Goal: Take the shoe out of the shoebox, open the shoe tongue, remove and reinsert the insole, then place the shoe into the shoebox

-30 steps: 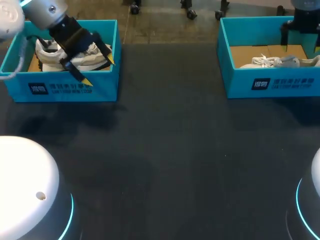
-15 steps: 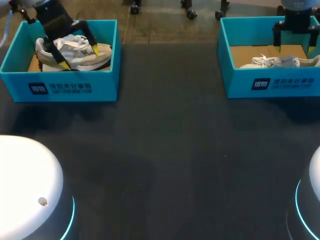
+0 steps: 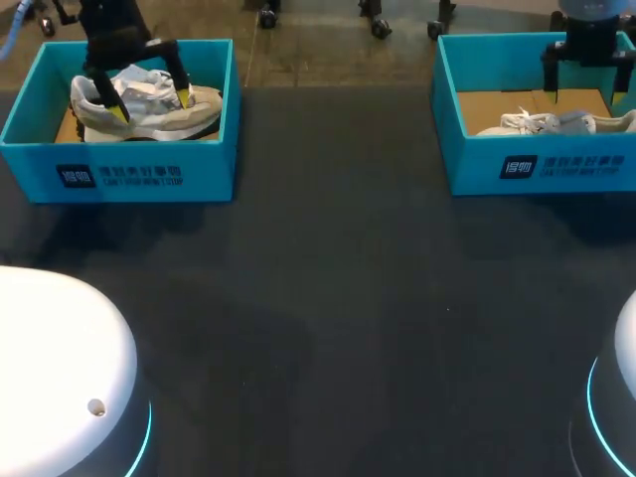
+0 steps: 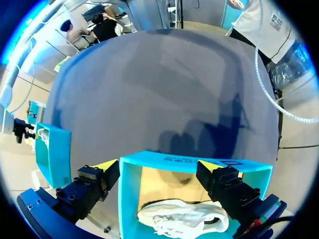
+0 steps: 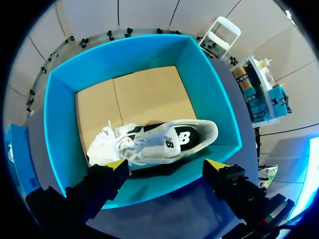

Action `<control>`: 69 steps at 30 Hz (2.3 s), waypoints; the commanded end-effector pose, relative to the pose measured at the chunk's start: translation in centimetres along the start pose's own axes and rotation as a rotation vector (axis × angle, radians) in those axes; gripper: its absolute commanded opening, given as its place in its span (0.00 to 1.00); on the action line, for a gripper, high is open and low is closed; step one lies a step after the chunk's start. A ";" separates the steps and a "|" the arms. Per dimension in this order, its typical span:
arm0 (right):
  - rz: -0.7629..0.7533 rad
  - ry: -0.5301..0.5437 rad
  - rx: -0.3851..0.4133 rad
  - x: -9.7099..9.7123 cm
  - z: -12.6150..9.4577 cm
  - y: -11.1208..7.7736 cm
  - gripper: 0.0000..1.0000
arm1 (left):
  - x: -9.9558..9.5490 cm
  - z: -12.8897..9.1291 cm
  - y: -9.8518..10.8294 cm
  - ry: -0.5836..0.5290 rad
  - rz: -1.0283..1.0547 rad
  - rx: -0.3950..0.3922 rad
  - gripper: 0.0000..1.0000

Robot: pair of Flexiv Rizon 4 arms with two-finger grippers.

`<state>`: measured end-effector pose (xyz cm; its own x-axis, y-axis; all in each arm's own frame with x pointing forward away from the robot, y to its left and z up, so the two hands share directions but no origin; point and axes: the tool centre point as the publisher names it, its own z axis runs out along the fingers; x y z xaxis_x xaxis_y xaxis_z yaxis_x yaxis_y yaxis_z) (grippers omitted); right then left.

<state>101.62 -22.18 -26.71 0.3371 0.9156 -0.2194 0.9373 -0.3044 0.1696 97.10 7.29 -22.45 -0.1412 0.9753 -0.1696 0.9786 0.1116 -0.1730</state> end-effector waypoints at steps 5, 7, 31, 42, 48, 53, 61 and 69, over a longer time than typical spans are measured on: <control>-0.001 0.000 0.000 0.0 0.0 0.0 1.00 | 0.5 -0.5 0.4 0.018 0.056 -0.072 1.00; -0.001 0.000 0.000 0.0 0.0 0.0 1.00 | 1.1 -0.7 1.6 0.048 0.061 -0.108 1.00; -0.001 0.000 0.000 0.0 0.0 0.0 1.00 | 10.7 -2.0 11.4 0.163 0.149 -0.237 1.00; -0.001 0.000 0.000 0.0 0.0 0.0 1.00 | 13.5 -0.6 14.3 0.195 0.076 -0.353 1.00; -0.001 0.000 0.000 0.0 0.0 0.0 1.00 | 13.5 -0.6 14.3 0.195 0.076 -0.353 1.00; -0.001 0.000 0.000 0.0 0.0 0.0 1.00 | 13.5 -0.6 14.3 0.195 0.076 -0.353 1.00; -0.001 0.000 0.000 0.0 0.0 0.0 1.00 | 14.7 -1.8 17.0 0.210 0.061 -0.395 1.00; -0.001 0.000 0.000 0.0 0.0 0.0 1.00 | 16.7 -1.8 20.6 0.239 0.000 -0.390 0.85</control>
<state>101.62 -22.17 -26.70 0.3369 0.9156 -0.2196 0.9374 -0.3043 0.1696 113.27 25.98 -26.51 -0.1402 0.9884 0.0578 0.9647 0.1232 0.2326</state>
